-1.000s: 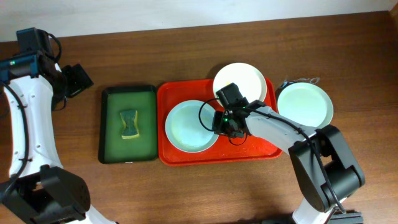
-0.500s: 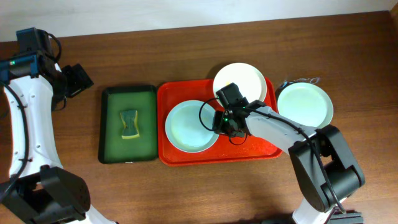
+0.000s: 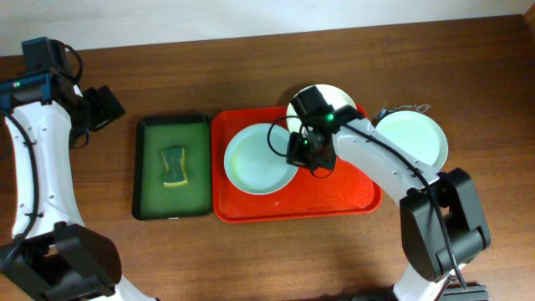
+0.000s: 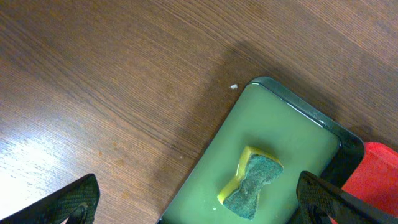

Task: Clean dirty plates on tray and stack at the side
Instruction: 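Lift the light-green plate with the right gripper and carry it left, then tilt the held plate over the green tray to drain it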

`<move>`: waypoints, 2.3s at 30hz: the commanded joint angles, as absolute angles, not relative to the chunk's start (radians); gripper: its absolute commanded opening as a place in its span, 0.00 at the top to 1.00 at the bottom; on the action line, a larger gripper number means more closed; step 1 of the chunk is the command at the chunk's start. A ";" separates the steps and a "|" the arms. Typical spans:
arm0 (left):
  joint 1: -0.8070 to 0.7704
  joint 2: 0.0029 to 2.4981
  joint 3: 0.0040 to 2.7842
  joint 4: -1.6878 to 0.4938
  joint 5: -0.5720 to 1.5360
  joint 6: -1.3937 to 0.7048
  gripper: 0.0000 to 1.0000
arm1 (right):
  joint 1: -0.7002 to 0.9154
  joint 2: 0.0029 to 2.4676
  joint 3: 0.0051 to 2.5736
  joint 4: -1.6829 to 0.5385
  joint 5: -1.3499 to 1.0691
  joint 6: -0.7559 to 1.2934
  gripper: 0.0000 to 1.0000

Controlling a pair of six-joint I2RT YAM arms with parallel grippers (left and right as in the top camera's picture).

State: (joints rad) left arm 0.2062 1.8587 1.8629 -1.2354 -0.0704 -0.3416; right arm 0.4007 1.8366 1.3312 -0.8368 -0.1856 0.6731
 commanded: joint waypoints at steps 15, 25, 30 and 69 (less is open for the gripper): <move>0.210 1.853 1.872 -1.236 -0.067 -0.355 0.01 | 0.720 1.839 1.536 -0.688 0.218 0.688 0.96; 0.210 1.853 1.872 -1.236 -0.067 -0.355 0.01 | 0.896 1.839 1.536 -0.563 0.398 0.553 0.96; 0.210 1.853 1.872 -1.236 -0.067 -0.355 0.01 | 0.936 1.839 1.536 -0.512 0.511 0.413 0.96; 0.210 1.853 1.872 -1.236 -0.067 -0.355 0.01 | 1.110 1.839 1.536 0.205 1.096 -0.725 0.96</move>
